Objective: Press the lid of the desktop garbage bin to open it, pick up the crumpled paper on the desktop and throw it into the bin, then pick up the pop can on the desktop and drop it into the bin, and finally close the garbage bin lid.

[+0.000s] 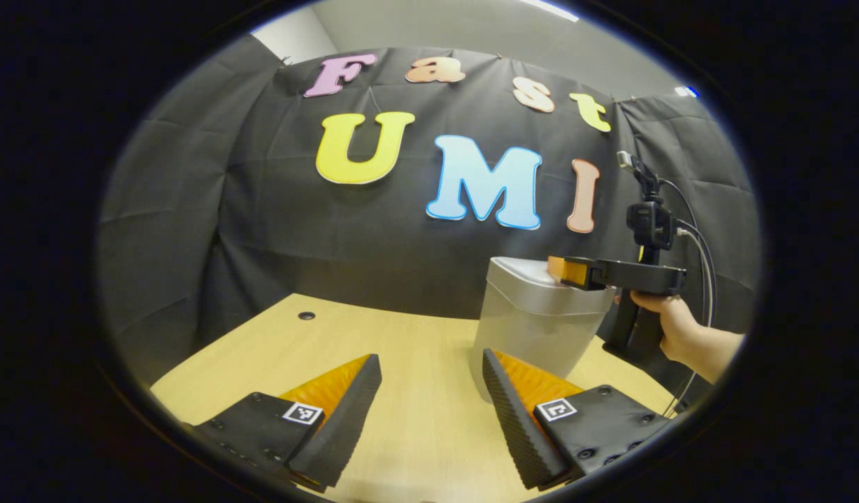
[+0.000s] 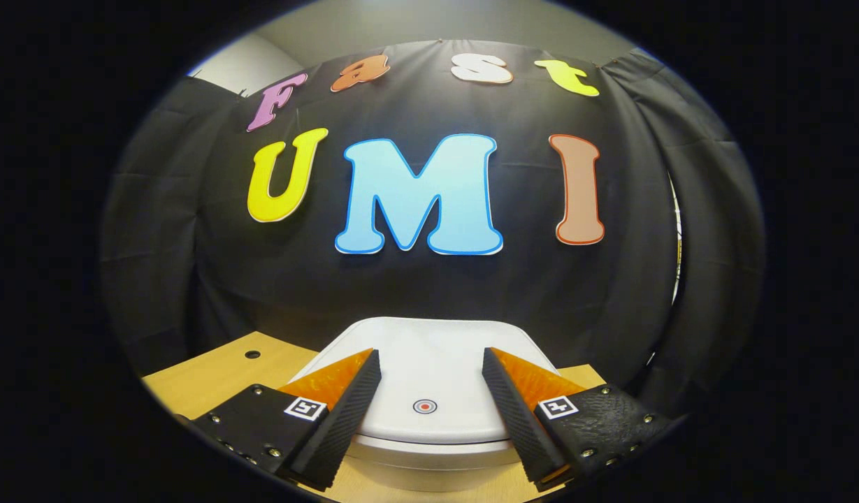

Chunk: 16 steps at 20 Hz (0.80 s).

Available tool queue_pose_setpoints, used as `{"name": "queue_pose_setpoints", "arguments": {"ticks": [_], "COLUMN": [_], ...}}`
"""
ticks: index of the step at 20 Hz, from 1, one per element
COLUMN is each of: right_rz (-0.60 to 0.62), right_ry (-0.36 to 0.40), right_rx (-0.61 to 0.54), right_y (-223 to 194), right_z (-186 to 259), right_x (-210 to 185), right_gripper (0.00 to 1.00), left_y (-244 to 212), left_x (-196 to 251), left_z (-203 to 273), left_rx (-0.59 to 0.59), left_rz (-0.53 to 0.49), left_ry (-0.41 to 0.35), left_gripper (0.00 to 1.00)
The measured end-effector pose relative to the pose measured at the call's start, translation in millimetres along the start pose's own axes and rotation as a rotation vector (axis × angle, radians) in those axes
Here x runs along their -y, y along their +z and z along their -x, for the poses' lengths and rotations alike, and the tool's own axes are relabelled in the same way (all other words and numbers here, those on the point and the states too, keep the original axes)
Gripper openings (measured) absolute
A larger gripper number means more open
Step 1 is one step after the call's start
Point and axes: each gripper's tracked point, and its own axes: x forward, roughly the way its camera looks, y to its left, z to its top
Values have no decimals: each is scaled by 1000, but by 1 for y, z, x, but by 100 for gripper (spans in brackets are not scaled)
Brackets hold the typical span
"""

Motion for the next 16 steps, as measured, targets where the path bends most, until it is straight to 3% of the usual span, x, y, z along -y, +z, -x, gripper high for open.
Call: {"name": "queue_pose_setpoints", "arguments": {"ticks": [11, 16], "right_rz": [42, 1], "right_ry": [-10, -25], "right_rx": [12, 61], "right_y": [-7, -10], "right_z": [-5, -5], "right_x": [1, 2], "right_gripper": [95, 96], "left_y": [-2, -1], "left_x": [8, 7], "left_z": [-9, -11], "left_rx": [-10, -11], "left_rz": [-18, -17], "left_ry": [-31, -29], "left_gripper": [96, 96]}}
